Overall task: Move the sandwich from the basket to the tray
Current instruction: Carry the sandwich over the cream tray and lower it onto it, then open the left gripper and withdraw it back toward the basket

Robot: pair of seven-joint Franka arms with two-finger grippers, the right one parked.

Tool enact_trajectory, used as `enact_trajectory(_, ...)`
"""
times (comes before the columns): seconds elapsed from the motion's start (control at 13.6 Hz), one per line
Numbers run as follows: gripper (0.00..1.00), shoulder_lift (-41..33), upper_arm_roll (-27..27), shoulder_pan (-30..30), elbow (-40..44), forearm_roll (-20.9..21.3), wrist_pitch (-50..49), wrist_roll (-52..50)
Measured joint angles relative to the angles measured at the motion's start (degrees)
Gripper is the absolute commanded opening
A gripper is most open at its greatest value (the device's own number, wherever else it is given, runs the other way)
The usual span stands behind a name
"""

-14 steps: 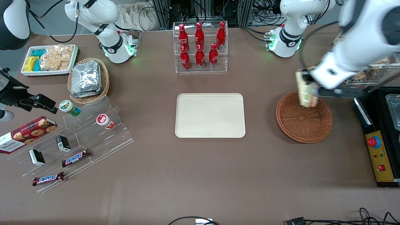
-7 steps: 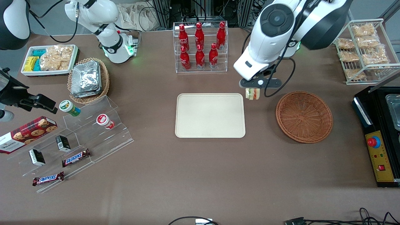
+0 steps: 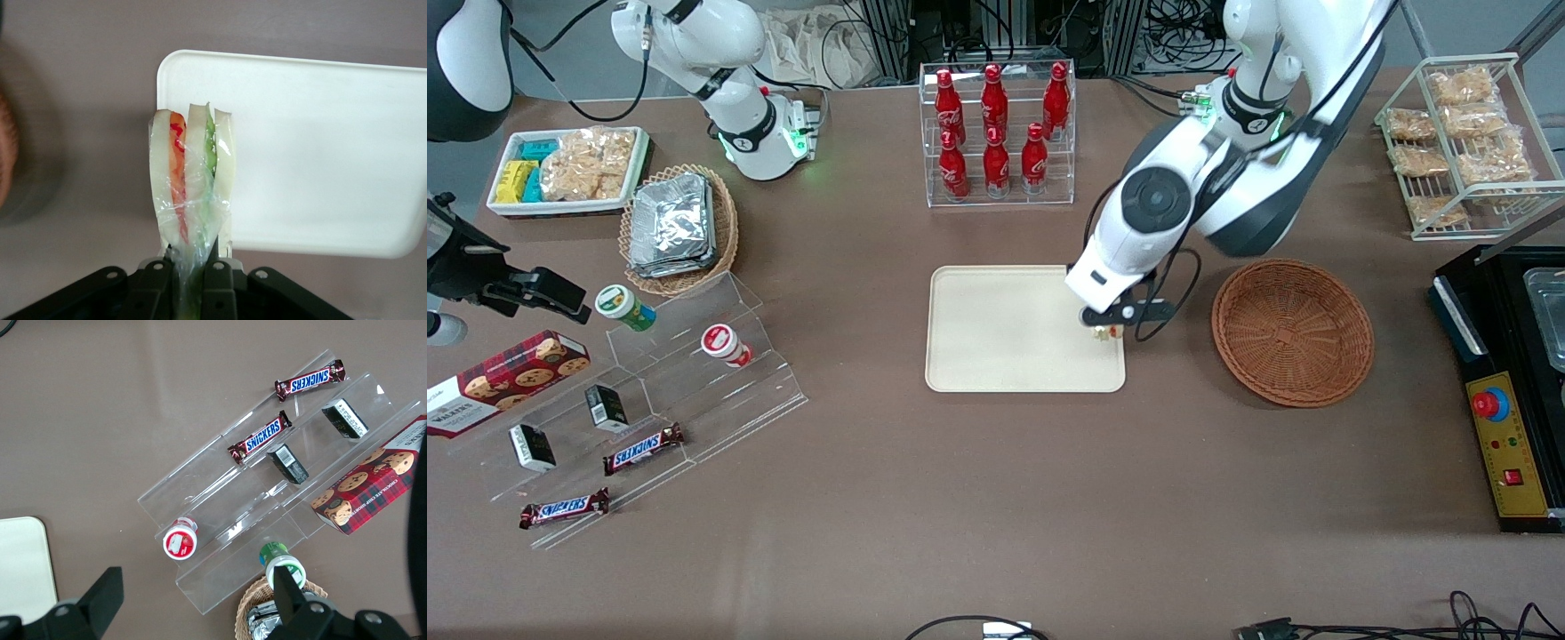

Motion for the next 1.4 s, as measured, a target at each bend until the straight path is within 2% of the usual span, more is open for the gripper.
enact_trajectory(0.22,0.00,8.0,0.0,-0.5,-1.1,9.8,5.0,-6.2)
enact_trajectory(0.44,0.01,12.9,0.0,-0.7,-1.1,14.0,8.2,-8.9)
enact_trajectory(0.52,0.13,13.6,0.0,-0.8,-1.1,14.2,8.7,-9.1)
enact_trajectory(0.59,0.63,13.9,0.0,-0.8,-1.1,14.2,8.8,-9.1)
enact_trajectory(0.66,1.00,13.9,0.0,-0.8,-1.1,14.2,8.9,-9.1)
enact_trajectory(1.25,1.00,11.8,-0.2,-0.6,0.1,13.9,5.9,-9.9)
enact_trajectory(1.4,1.00,7.1,-0.8,-0.2,1.3,10.8,1.4,-9.8)
